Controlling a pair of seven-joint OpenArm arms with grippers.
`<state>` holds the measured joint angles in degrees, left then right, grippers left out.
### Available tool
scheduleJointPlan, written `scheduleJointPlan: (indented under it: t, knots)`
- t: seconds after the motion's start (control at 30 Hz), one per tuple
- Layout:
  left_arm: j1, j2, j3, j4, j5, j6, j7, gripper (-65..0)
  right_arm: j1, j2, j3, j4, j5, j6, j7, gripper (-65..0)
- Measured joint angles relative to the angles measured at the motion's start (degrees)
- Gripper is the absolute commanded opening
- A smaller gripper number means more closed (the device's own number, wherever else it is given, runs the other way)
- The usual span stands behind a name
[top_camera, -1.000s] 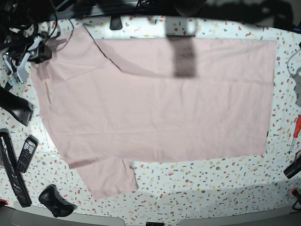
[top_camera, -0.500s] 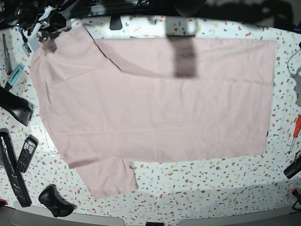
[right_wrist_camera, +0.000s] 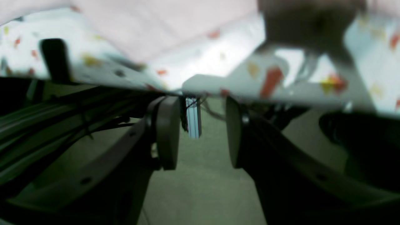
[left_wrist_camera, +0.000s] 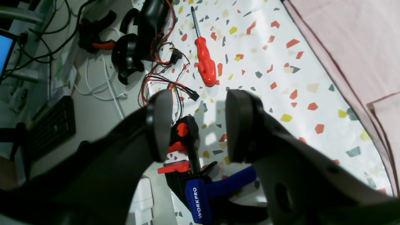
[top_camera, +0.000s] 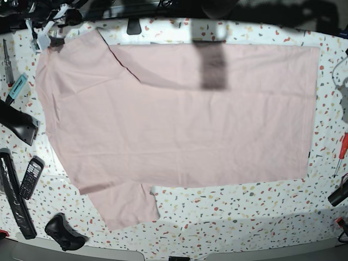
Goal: Fold the T-shirt properly
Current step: 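Raise the left gripper away and move the right gripper to the sleeve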
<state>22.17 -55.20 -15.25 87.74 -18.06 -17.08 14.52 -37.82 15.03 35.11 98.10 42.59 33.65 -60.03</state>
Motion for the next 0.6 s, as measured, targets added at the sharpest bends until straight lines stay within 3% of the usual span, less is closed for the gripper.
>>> scheduleJointPlan:
  t: [0.27, 0.6]
  knots:
    - [0.02, 0.0, 0.0, 0.0, 0.0, 0.0, -0.81, -38.4, 3.34, -0.2, 0.04, -2.6, 0.61, -1.11, 1.97, -41.8]
    - [0.0, 0.0, 0.0, 0.0, 0.0, -0.02, -0.83, -38.6, 7.98, -5.9, 0.15, -2.64, -1.6, -1.11, 2.36, -41.9]
